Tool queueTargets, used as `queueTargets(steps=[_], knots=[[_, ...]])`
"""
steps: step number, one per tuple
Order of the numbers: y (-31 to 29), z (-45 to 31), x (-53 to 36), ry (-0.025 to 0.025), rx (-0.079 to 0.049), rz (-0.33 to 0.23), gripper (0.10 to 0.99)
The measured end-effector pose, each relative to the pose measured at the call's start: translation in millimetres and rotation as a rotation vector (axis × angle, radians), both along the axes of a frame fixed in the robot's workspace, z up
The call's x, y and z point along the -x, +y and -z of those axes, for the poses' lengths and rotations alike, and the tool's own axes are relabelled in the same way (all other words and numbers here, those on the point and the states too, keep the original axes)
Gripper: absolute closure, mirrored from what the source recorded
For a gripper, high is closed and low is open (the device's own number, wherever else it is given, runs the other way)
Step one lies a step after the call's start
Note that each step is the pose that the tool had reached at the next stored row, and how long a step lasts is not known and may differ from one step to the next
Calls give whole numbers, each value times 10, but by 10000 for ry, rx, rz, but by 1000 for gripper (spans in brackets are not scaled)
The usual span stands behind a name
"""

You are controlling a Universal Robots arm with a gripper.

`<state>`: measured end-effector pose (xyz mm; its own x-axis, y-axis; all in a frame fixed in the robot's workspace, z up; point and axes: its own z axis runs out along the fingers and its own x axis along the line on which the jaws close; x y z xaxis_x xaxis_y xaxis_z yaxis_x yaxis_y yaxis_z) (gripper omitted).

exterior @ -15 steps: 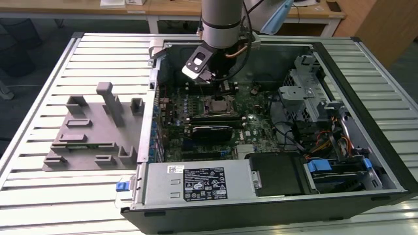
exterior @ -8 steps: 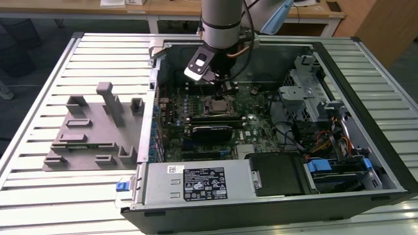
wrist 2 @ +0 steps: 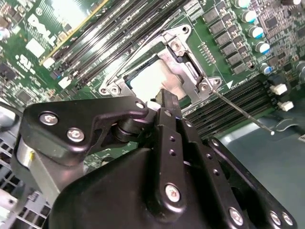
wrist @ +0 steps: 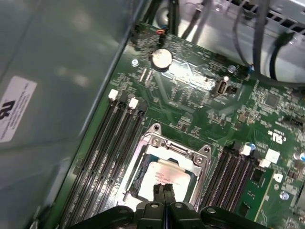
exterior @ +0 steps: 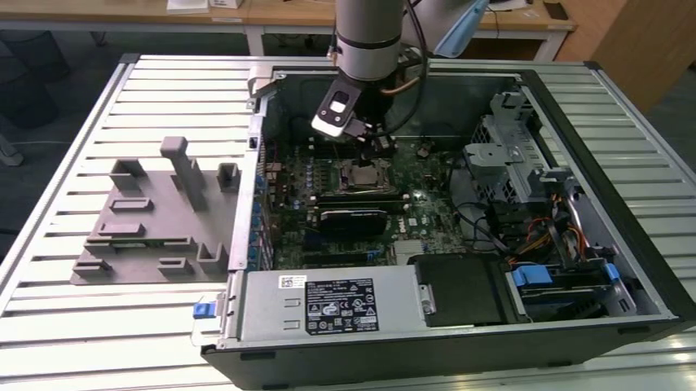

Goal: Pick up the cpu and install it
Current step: 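Close the cpu cover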

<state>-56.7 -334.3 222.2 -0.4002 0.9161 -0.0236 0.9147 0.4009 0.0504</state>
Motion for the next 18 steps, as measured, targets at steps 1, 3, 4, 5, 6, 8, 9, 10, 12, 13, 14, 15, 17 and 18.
queueTargets(steps=[1, 3, 4, 5, 6, 8, 9, 10, 12, 13, 14, 15, 17, 18], knots=[[0, 0, 0, 0, 1, -119, 980], [0, 0, 0, 0, 3, -366, 980], [0, 0, 0, 0, 4, -481, 980], [0, 0, 0, 0, 5, -599, 980], [0, 0, 0, 0, 5, -717, 980], [0, 1, 0, 0, 6, -952, 980], [0, 1, 0, 0, 6, -1078, 980], [0, 1, 0, 0, 6, -1193, 980], [0, 0, 0, 0, 7, -1421, 980], [0, 1, 0, 0, 7, -1533, 980], [0, 1, 0, 0, 8, -1649, 980], [0, 1, 0, 0, 8, -1761, 980], [0, 1, 0, -1, 9, -2000, 980], [0, 1, 0, 0, 10, -2117, 980]])
